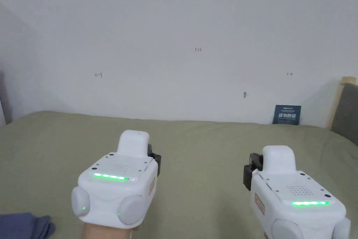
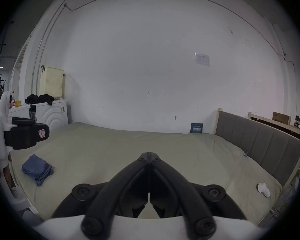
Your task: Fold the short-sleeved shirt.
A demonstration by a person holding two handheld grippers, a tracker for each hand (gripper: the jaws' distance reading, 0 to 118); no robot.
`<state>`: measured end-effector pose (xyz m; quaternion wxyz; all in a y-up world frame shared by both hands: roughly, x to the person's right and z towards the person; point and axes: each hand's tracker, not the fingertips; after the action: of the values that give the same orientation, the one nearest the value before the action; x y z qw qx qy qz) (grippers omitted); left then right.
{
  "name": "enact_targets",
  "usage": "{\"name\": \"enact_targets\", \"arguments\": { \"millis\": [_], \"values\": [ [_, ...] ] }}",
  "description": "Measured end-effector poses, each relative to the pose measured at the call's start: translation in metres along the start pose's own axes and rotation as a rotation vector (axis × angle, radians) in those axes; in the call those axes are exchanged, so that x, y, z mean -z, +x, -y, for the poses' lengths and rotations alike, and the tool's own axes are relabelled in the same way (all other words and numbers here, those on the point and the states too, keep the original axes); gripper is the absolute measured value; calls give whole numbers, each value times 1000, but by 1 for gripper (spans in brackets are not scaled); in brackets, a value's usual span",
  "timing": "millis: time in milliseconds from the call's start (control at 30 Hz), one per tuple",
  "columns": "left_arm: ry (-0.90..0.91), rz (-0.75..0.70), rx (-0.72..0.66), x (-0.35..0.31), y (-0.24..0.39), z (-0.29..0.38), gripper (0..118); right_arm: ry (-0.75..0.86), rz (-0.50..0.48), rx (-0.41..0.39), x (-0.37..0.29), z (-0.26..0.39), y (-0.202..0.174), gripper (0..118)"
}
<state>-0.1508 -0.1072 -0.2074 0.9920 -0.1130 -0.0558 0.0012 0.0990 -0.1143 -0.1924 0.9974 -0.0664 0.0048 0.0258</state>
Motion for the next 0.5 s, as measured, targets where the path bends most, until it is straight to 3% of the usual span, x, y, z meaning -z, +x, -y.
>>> {"name": "enact_targets", "arguments": {
  "millis": [300,333,367,400,433,467,500],
  "values": [
    [20,-49,-12,-2,-3,-6,3,18,2,9,-5,-2,2,5],
    [19,-59,-8,-2,-3,-6,11,19,4,3,-4,-3,3,18],
    [17,-69,-6,-2,-4,-6,31,18,8,-2,-4,-4,4,46],
    [17,-78,-8,-1,-4,-5,70,16,10,-5,-3,-5,5,91],
    [9,-81,-7,0,-5,-6,95,3,9,-6,0,-7,6,113],
    [-6,-86,-5,3,-5,-6,108,3,15,-1,2,-5,9,118],
    [-13,-89,0,3,-5,-6,113,21,25,6,1,-3,11,118]
  ]
}}
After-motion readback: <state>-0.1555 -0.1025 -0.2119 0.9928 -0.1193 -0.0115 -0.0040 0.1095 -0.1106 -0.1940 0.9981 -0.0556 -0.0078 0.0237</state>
